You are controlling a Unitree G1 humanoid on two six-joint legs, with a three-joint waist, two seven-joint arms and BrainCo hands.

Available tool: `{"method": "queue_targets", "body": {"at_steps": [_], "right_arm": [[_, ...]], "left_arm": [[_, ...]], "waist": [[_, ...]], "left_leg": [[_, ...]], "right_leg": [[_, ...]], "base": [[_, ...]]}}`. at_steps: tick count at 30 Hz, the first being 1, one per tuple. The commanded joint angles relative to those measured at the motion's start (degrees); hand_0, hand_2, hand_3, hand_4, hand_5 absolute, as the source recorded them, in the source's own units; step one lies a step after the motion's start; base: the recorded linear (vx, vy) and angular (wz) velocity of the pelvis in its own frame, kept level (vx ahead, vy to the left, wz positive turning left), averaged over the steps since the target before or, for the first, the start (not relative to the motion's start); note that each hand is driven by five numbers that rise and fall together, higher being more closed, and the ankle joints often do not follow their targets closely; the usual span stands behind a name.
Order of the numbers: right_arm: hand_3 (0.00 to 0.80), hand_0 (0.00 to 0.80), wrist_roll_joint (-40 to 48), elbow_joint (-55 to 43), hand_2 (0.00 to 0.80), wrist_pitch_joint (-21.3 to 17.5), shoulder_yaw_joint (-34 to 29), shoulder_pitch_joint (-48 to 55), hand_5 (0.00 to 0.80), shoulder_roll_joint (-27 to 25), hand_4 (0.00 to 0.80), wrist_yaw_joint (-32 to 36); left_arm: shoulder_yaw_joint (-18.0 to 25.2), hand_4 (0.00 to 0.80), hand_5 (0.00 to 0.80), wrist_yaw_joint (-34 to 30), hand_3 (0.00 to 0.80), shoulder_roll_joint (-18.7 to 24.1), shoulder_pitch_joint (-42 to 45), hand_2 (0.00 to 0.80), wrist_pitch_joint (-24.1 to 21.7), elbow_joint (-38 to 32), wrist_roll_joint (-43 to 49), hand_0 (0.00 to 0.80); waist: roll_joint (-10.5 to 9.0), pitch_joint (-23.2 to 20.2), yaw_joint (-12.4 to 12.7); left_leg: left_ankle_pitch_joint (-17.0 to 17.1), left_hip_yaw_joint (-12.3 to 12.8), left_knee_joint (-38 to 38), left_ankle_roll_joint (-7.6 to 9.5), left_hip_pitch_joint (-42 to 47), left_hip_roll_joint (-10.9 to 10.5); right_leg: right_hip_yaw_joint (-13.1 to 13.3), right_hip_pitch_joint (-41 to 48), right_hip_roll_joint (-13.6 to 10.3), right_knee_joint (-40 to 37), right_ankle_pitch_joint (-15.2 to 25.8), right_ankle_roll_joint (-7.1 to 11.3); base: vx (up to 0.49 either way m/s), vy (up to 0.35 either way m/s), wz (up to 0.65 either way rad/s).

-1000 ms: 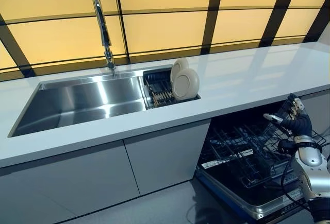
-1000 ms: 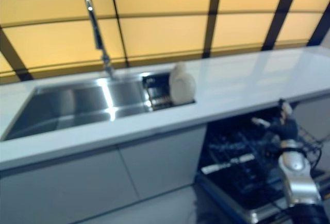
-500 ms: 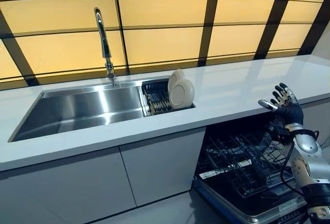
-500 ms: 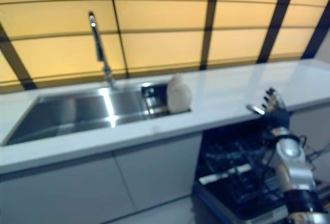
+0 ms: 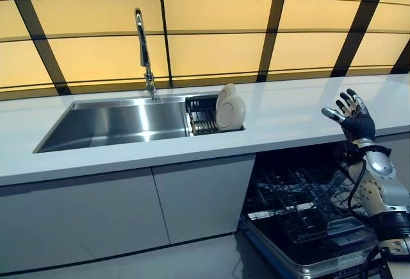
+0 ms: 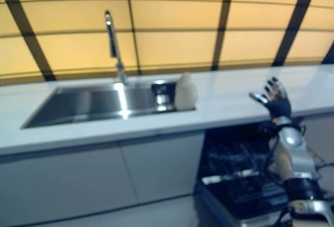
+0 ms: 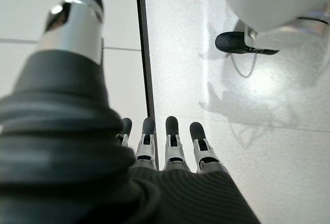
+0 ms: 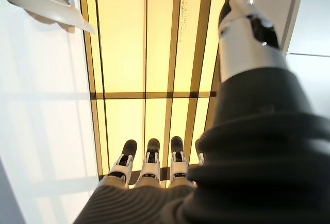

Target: Take plates into dishwasher

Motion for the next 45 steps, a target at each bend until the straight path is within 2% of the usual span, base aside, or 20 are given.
{"method": "queue_targets", "body": {"at_steps": [1, 3, 6, 10, 12, 14, 15, 16, 18, 21, 23, 26, 28, 31, 37, 42, 45], "right_arm": [[0.000, 0.000, 1.28, -1.28, 0.000, -3.39, -0.98, -4.25, 0.000, -2.05, 0.000, 1.70], [0.000, 0.000, 1.35, -2.24, 0.000, -4.08, -1.97, -2.52, 0.000, -2.57, 0.000, 2.13], [0.000, 0.000, 2.10, -2.79, 0.000, -4.20, -3.13, -1.54, 0.000, -3.59, 0.000, 2.28], [0.000, 0.000, 2.25, -1.44, 0.000, -5.35, -4.31, -1.50, 0.000, -3.64, 0.000, 2.59], [0.000, 0.000, 1.90, -1.41, 0.000, -5.17, -4.43, -1.62, 0.000, -3.37, 0.000, 2.40], [0.000, 0.000, 0.88, -1.85, 0.000, -4.69, -4.54, -1.42, 0.000, -2.89, 0.000, 1.90], [0.000, 0.000, 0.70, -2.06, 0.000, -4.74, -4.60, -1.17, 0.000, -2.70, 0.000, 1.74], [0.000, 0.000, 0.64, -2.12, 0.000, -4.71, -4.62, -1.16, 0.000, -2.66, 0.000, 1.71], [0.000, 0.000, 0.66, -2.42, 0.000, -4.65, -4.48, -1.18, 0.000, -2.65, 0.000, 1.49], [0.000, 0.000, 0.94, -1.52, 0.000, -4.08, -3.75, -2.61, 0.000, -3.46, 0.000, 1.50], [0.000, 0.000, 1.29, -0.82, 0.000, -3.78, -3.40, -3.58, 0.000, -4.14, 0.000, 1.53], [0.000, 0.000, 2.08, 2.63, 0.000, -4.08, -2.20, -7.17, 0.000, -5.56, 0.000, 1.61], [0.000, 0.000, 2.32, 3.63, 0.000, -4.98, -1.83, -7.88, 0.000, -5.77, 0.000, 1.62], [0.000, 0.000, 2.59, 5.30, 0.000, -5.95, -1.29, -9.11, 0.000, -5.93, 0.000, 1.33], [0.000, 0.000, 2.63, 5.84, 0.000, -5.00, -2.17, -8.96, 0.000, -7.00, 0.000, 0.05], [0.000, 0.000, 2.40, 5.43, 0.000, -5.05, -3.19, -7.30, 0.000, -5.94, 0.000, -1.10], [0.000, 0.000, 2.01, 5.34, 0.000, -4.63, -3.17, -7.21, 0.000, -5.06, 0.000, -2.04]], "left_arm": [[-0.83, 0.000, 0.000, 0.11, 0.000, 1.93, -3.57, 0.000, -0.82, 4.56, -0.75, 0.000], [-1.72, 0.000, 0.000, 0.37, 0.000, 1.66, -3.98, 0.000, -0.60, 5.54, -0.77, 0.000], [-2.22, 0.000, 0.000, 0.29, 0.000, 1.75, -4.44, 0.000, -1.11, 6.20, -0.80, 0.000], [-3.33, 0.000, 0.000, -0.89, 0.000, 2.65, -6.10, 0.000, -1.27, 5.56, -0.49, 0.000], [-3.99, 0.000, 0.000, -1.37, 0.000, 2.85, -6.23, 0.000, -1.24, 5.09, 0.00, 0.000], [-5.71, 0.000, 0.000, -2.13, 0.000, 2.93, -6.33, 0.000, -0.94, 3.99, 1.01, 0.000], [-6.54, 0.000, 0.000, -2.33, 0.000, 2.95, -6.37, 0.000, -1.03, 3.76, 1.28, 0.000], [-6.74, 0.000, 0.000, -2.30, 0.000, 2.93, -6.40, 0.000, -1.03, 3.69, 1.19, 0.000], [-7.94, 0.000, 0.000, -2.70, 0.000, 2.95, -6.62, 0.000, -0.65, 3.18, 1.16, 0.000], [-8.86, 0.000, 0.000, -2.85, 0.000, 3.30, -7.14, 0.000, 0.11, 3.04, 0.41, 0.000], [-8.91, 0.000, 0.000, -2.74, 0.000, 3.27, -7.36, 0.000, 0.44, 3.07, 0.15, 0.000], [-8.64, 0.000, 0.000, -2.08, 0.000, 3.50, -7.98, 0.000, 1.67, 2.84, 0.11, 0.000], [-8.21, 0.000, 0.000, -1.48, 0.000, 3.79, -8.03, 0.000, 2.24, 2.54, 0.08, 0.000], [-7.48, 0.000, 0.000, -0.90, 0.000, 4.48, -8.43, 0.000, 3.09, 2.32, -0.29, 0.000], [-6.39, 0.000, 0.000, -0.90, 0.000, 4.86, -8.19, 0.000, 2.14, 4.47, 0.90, 0.000], [-4.69, 0.000, 0.000, -1.54, 0.000, 5.64, -7.48, 0.000, 1.93, 6.21, 2.10, 0.000], [-4.33, 0.000, 0.000, -1.63, 0.000, 6.09, -7.23, 0.000, 1.97, 6.77, 2.95, 0.000]], "waist": [[-4.17, -0.93, 0.71], [-4.56, -1.47, 0.27], [-5.08, -1.77, 0.03], [-5.96, -2.56, 0.29], [-6.26, -2.89, 0.34], [-6.51, -3.45, 0.18], [-6.43, -3.62, 0.13], [-6.36, -3.66, 0.10], [-4.82, -3.42, -0.37], [-2.98, -3.00, -1.14], [-2.93, -2.83, -1.29], [-3.55, -2.17, -2.05], [-4.19, -1.45, -2.63], [-4.49, -0.37, -3.97], [-4.48, 0.71, -5.48], [-5.27, 0.60, -5.60], [-6.01, 0.72, -5.37]], "left_leg": [[6.68, -2.47, -0.56, -1.31, -8.44, -0.47], [5.31, -1.84, -0.01, -0.74, -7.66, -0.87], [4.02, -1.46, 1.36, -0.01, -7.92, -1.70], [2.34, -1.24, 3.09, 2.43, -8.04, -4.01], [2.05, -1.17, 3.11, 3.16, -7.96, -4.76], [1.68, -1.07, 2.53, 4.32, -7.21, -6.07], [1.57, -0.83, 2.17, 4.91, -6.73, -6.58], [1.55, -0.78, 2.04, 5.06, -6.52, -6.70], [1.21, -0.88, 0.76, 5.88, -4.13, -6.69], [0.83, -1.17, -1.10, 6.25, -0.92, -6.13], [0.64, -1.27, -1.84, 6.21, -0.06, -6.25], [-0.17, -1.48, -4.06, 5.12, 2.44, -6.11], [-1.34, -1.23, -4.69, 4.62, 3.86, -6.34], [-3.00, -1.84, -5.55, 4.29, 6.15, -6.26], [-4.97, -5.19, -4.30, 4.57, 7.95, -5.87], [-8.04, -6.08, -1.09, 4.12, 9.33, -5.46], [-9.99, -6.14, 0.97, 3.85, 9.88, -5.10]], "right_leg": [[2.29, 15.85, -4.61, -24.28, 9.97, 3.15], [1.13, 15.76, -5.50, -24.28, 10.19, 3.73], [0.80, 15.50, -6.50, -23.53, 10.10, 4.26], [0.22, 14.44, -9.50, -19.85, 11.39, 6.25], [0.49, 13.96, -10.58, -18.23, 12.88, 7.09], [0.93, 12.71, -12.73, -13.74, 17.46, 7.62], [0.97, 11.73, -13.68, -10.72, 19.99, 7.79], [0.97, 11.33, -13.90, -9.74, 20.74, 7.85], [0.77, 7.20, -14.79, -0.86, 24.77, 8.08], [0.70, 2.21, -14.61, 6.22, 25.64, 7.82], [0.11, 1.09, -14.99, 5.08, 25.30, 7.59], [-2.67, -0.03, -14.53, -6.39, 22.92, 7.25], [-4.05, -0.92, -14.06, -12.61, 23.58, 7.99], [-3.75, -4.00, -12.76, -18.64, 25.69, 9.22], [-0.53, -7.30, -12.04, -21.32, 27.36, 9.80], [-1.60, -6.61, -13.20, -24.72, 29.34, 10.52], [-2.44, -6.46, -14.25, -23.42, 30.46, 10.83]], "base": [[0.108, 0.155, 0.12], [0.126, 0.175, -0.02], [0.096, 0.137, 0.04], [0.129, 0.191, -0.03], [0.103, 0.167, 0.04], [0.121, 0.246, 0.05], [0.079, 0.208, -0.04], [0.073, 0.214, -0.09], [0.083, 0.261, -0.17], [0.088, 0.210, -0.10], [0.095, 0.055, 0.05], [0.127, -0.068, -0.05], [0.112, -0.108, 0.00], [0.123, -0.083, 0.12], [0.182, -0.115, 0.47], [0.236, -0.208, 0.31], [0.229, -0.286, 0.07]]}}
